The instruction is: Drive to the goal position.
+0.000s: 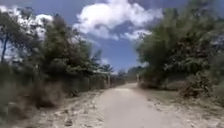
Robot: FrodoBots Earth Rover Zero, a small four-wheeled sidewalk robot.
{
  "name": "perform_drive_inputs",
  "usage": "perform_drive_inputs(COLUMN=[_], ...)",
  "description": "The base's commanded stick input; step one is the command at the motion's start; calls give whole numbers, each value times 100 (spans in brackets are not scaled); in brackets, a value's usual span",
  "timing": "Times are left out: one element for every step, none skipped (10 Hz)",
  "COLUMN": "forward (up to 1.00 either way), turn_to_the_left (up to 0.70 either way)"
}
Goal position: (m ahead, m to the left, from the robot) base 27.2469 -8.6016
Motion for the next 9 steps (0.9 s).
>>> perform_drive_inputs(forward=[100,100,100,100,100,100,100,100,100], turn_to_the_left=[0,0,0,0,0,0,0,0,0])
